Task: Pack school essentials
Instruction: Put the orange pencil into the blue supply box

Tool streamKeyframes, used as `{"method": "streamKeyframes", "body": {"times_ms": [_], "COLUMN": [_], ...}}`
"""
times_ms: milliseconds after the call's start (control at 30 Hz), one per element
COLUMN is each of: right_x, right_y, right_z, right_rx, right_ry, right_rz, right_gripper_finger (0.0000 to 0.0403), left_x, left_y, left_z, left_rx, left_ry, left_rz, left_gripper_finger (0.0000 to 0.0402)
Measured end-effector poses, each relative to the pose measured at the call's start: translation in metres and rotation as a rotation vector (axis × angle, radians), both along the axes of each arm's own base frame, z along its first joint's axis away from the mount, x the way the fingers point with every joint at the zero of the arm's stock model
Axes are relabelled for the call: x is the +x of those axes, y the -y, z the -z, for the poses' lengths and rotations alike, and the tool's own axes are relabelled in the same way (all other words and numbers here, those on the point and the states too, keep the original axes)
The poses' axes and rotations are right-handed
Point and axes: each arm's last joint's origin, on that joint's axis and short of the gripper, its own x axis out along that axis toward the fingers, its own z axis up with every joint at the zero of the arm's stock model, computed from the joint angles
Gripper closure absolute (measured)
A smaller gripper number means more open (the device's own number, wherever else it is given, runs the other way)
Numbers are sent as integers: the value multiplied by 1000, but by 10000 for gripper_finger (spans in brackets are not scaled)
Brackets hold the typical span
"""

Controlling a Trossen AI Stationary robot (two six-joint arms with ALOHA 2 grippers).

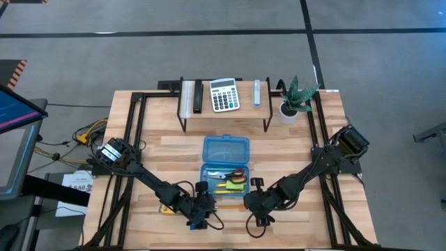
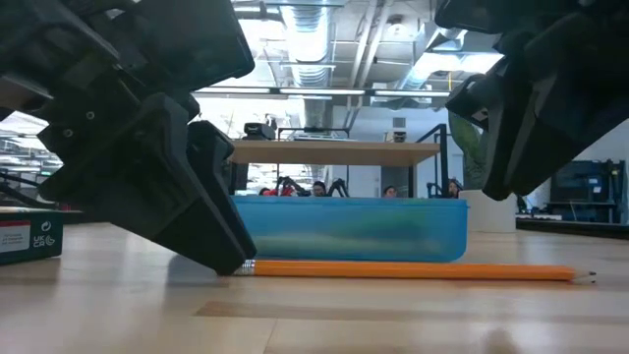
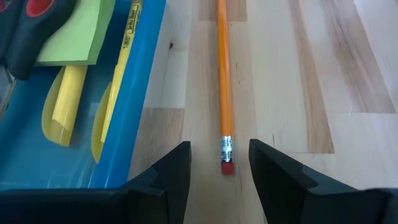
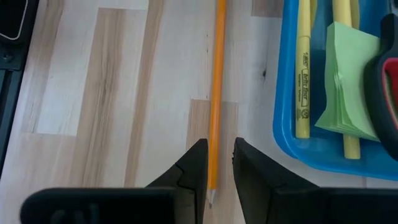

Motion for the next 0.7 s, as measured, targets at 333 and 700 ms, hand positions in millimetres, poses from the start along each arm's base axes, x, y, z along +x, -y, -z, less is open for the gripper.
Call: {"method": "streamKeyframes", "body": {"times_ms": [333,700], "right_x": [0,0], "right_y": [0,0], "right_z": [0,0], "right_rx": [0,0], "right_ry": [-1,-1], "right_rz": [0,1], "right_gripper_finger": [305,305], "left_x": [0,-1], "left_y": [2,6], "left_z": [-1,-3], "left_rx": [-9,11], "left_ry": [13,21], "left_rz": [6,5], "left_gripper_finger": [251,251]}}
